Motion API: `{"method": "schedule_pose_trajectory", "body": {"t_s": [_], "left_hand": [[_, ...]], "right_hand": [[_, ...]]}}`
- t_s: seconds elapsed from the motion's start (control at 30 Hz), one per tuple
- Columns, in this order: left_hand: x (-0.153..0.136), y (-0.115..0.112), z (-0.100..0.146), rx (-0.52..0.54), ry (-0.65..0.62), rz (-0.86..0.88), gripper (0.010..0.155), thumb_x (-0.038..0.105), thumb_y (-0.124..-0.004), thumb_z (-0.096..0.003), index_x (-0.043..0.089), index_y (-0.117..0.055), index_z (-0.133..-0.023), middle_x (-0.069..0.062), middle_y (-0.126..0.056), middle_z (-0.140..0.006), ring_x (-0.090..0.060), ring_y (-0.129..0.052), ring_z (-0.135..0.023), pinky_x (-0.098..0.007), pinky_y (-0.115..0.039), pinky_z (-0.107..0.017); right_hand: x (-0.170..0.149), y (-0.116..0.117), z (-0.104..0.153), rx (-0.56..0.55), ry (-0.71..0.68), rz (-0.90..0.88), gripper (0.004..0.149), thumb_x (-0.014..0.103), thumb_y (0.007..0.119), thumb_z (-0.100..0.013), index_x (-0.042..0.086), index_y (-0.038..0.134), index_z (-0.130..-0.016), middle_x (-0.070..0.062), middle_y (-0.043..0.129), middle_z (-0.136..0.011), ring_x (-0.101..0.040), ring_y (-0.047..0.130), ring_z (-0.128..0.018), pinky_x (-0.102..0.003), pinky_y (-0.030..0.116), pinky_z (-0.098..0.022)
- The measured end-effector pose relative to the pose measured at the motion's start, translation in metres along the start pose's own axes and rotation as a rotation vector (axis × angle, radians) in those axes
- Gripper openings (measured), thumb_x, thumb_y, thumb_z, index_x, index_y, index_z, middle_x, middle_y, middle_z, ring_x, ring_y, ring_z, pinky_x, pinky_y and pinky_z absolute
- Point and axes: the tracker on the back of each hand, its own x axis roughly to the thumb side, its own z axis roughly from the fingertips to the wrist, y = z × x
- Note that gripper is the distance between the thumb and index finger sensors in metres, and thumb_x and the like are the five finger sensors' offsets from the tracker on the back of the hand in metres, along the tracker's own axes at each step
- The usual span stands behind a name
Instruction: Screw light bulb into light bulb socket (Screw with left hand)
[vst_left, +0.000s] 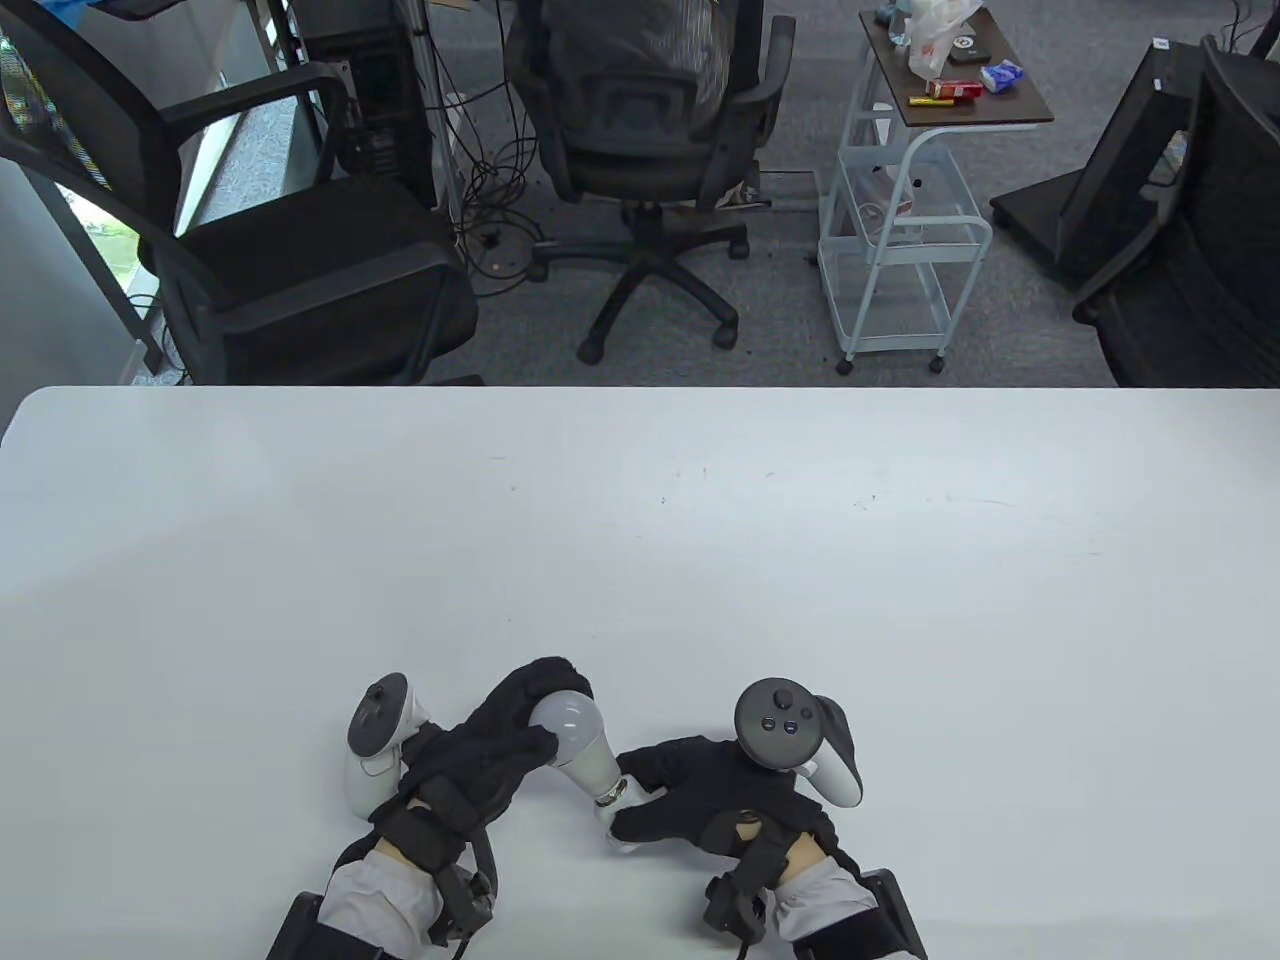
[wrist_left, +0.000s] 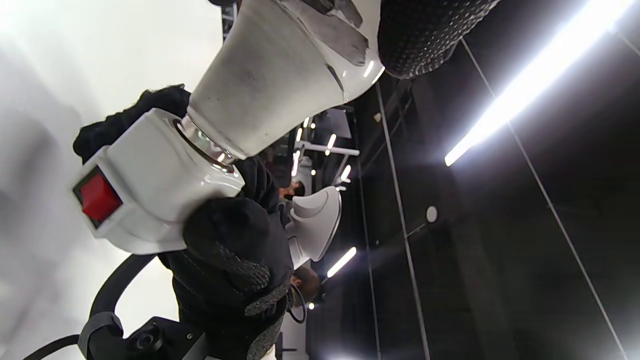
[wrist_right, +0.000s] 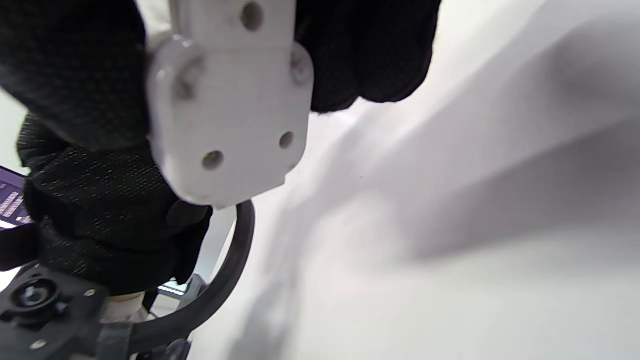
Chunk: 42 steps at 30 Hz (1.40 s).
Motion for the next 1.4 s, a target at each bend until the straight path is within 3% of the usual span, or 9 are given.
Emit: {"method": "schedule_pose_trajectory", "body": {"t_s": [0.13, 0.2, 0.47, 0.73, 0.93, 1.03, 1.13, 1.3, 1.4], "left_hand": [[-0.0016, -0.001, 0.001, -0.002, 0.069, -0.059, 0.081, 0.061, -0.071, -0.064, 0.026, -0.028, -0.123, -0.032, -0.02, -0.12, -0.058, -0.014, -0.108, -0.087, -0.023, -0.064], [-0.0012, -0.0013, 0.0015, 0.048, 0.094, -0.132, 0.077, 0.064, -0.071, -0.063, 0.031, -0.031, -0.121, -0.031, -0.021, -0.117, -0.057, -0.017, -0.107, -0.086, -0.023, -0.064], [0.0013, 0.0005, 0.0032, 0.114, 0.088, -0.2, 0.069, 0.053, -0.075, -0.0647, 0.029, -0.039, -0.119, -0.025, -0.043, -0.114, -0.051, -0.037, -0.108, -0.085, -0.032, -0.066], [0.0004, -0.0006, -0.0004, -0.024, -0.017, 0.024, 0.074, 0.038, -0.071, -0.0647, 0.015, -0.028, -0.121, -0.022, -0.036, -0.123, -0.053, -0.026, -0.111, -0.087, -0.028, -0.065], [-0.0007, -0.0014, 0.0015, 0.023, 0.073, -0.084, 0.079, 0.064, -0.072, -0.0628, 0.031, -0.03, -0.122, -0.031, -0.019, -0.117, -0.057, -0.014, -0.107, -0.087, -0.021, -0.064], [0.0018, -0.0012, 0.0025, 0.091, 0.103, -0.195, 0.072, 0.059, -0.072, -0.0644, 0.033, -0.034, -0.119, -0.025, -0.034, -0.113, -0.052, -0.029, -0.107, -0.085, -0.028, -0.066], [0.0021, 0.0, 0.0028, 0.095, 0.056, -0.154, 0.068, 0.051, -0.074, -0.0645, 0.028, -0.041, -0.119, -0.025, -0.041, -0.115, -0.05, -0.037, -0.109, -0.085, -0.032, -0.066], [-0.0003, 0.0001, -0.0006, -0.04, -0.03, 0.059, 0.073, 0.038, -0.071, -0.0649, 0.016, -0.029, -0.121, -0.021, -0.038, -0.122, -0.052, -0.031, -0.112, -0.087, -0.029, -0.066], [-0.0006, -0.0011, 0.0001, -0.033, -0.015, 0.021, 0.073, 0.041, -0.068, -0.0655, 0.018, -0.029, -0.122, -0.022, -0.033, -0.124, -0.055, -0.02, -0.11, -0.088, -0.025, -0.065]], "right_hand": [[0.0015, 0.0005, 0.0009, -0.019, 0.012, 0.032, 0.063, 0.044, 0.098, -0.041, 0.005, 0.081, -0.087, -0.02, 0.086, -0.08, -0.045, 0.08, -0.075, -0.079, 0.035, -0.065], [0.0021, 0.0007, 0.001, -0.024, 0.018, 0.056, 0.063, 0.044, 0.098, -0.041, 0.006, 0.081, -0.087, -0.02, 0.086, -0.081, -0.045, 0.08, -0.076, -0.079, 0.035, -0.066], [0.0021, 0.001, 0.0008, -0.027, 0.031, 0.073, 0.062, 0.043, 0.099, -0.04, 0.005, 0.081, -0.087, -0.021, 0.086, -0.08, -0.045, 0.08, -0.076, -0.079, 0.034, -0.066], [-0.0021, 0.0001, -0.0008, 0.012, -0.004, -0.036, 0.062, 0.045, 0.097, -0.041, 0.006, 0.081, -0.087, -0.02, 0.087, -0.08, -0.044, 0.081, -0.075, -0.079, 0.036, -0.065], [0.0, 0.0002, 0.0009, -0.018, 0.011, 0.018, 0.062, 0.044, 0.098, -0.041, 0.006, 0.081, -0.087, -0.02, 0.086, -0.081, -0.045, 0.08, -0.076, -0.079, 0.035, -0.066], [0.0003, 0.0012, 0.0003, -0.015, 0.019, 0.035, 0.062, 0.044, 0.098, -0.041, 0.005, 0.081, -0.087, -0.02, 0.086, -0.081, -0.045, 0.08, -0.076, -0.079, 0.035, -0.066], [-0.0009, 0.0006, 0.0001, -0.011, 0.021, 0.031, 0.062, 0.044, 0.098, -0.041, 0.006, 0.081, -0.087, -0.02, 0.086, -0.081, -0.045, 0.08, -0.076, -0.079, 0.035, -0.066], [-0.005, 0.0001, -0.0015, 0.037, -0.015, -0.075, 0.062, 0.045, 0.097, -0.042, 0.006, 0.081, -0.087, -0.02, 0.086, -0.08, -0.044, 0.081, -0.075, -0.079, 0.037, -0.065], [-0.0051, -0.0001, -0.0009, 0.012, 0.001, -0.053, 0.062, 0.045, 0.097, -0.042, 0.006, 0.08, -0.088, -0.02, 0.086, -0.081, -0.044, 0.08, -0.076, -0.079, 0.036, -0.065]]}}
